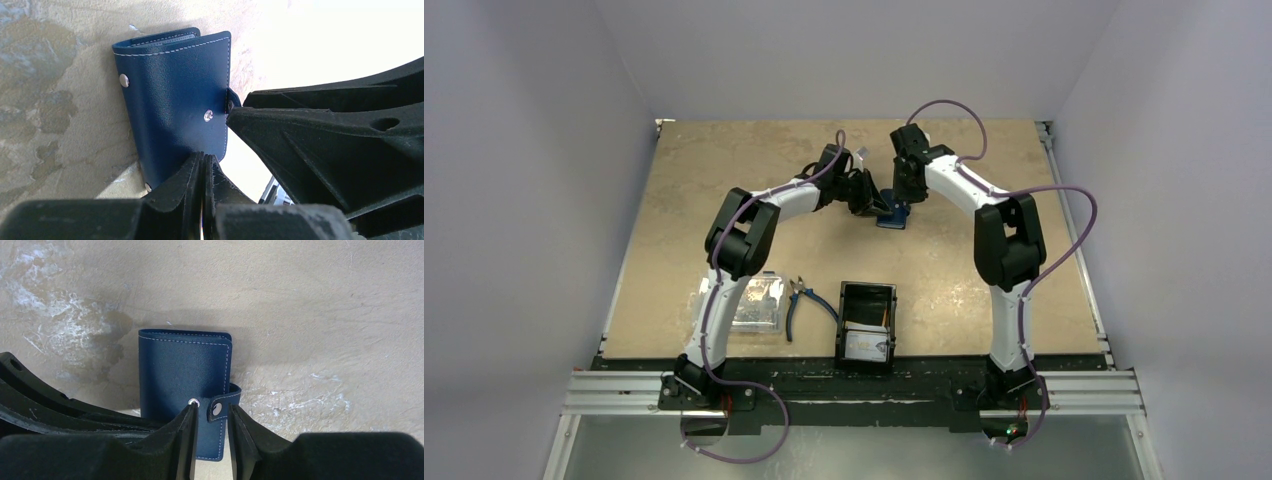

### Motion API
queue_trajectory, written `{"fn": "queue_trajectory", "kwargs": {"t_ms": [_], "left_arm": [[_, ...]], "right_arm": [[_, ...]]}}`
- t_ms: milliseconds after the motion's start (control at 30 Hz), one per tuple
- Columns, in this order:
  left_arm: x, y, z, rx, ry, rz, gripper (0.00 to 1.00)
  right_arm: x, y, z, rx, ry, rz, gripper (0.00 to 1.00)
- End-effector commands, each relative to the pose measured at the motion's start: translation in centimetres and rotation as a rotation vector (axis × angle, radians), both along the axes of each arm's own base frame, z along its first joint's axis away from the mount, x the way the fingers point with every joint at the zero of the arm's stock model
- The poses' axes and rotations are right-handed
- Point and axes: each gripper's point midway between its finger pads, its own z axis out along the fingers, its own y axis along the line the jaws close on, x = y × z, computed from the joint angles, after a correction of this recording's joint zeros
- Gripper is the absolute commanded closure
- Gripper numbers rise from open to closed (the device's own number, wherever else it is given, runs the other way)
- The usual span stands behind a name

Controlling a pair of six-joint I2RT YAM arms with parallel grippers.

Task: Put the credit cards into the card holder
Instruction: Close the card holder at the center of the board.

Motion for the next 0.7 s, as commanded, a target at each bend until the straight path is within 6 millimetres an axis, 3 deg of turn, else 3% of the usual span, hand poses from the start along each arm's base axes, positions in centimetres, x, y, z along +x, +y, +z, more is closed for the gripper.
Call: {"fn": "queue_trajectory", "kwargs": {"t_ms": [0,167,567,667], "left_arm": [[-0.09,0.53,-2.51,0.072,0.013,0.010,1.00],[-0.17,0.56,-2.59,0.072,0.015,0.010,1.00],[-0.16,0.52,-2.58,0.069,0.014,0.009,1.00],[-0.19,0.56,-2.60,0.071,0.013,0.009,1.00]], "right_arm": [[0.25,-0.20,0.39,-0.018,-0.014,-0.016,0.66],[0.33,0.21,0.02,0.002,-0.005,-0.012,0.72],[0.07,0.57,-0.60,0.013,0.016,0.000,0.72],[0.09,0.59,-0.12,0.021,0.001,-0.003,0.82]]}}
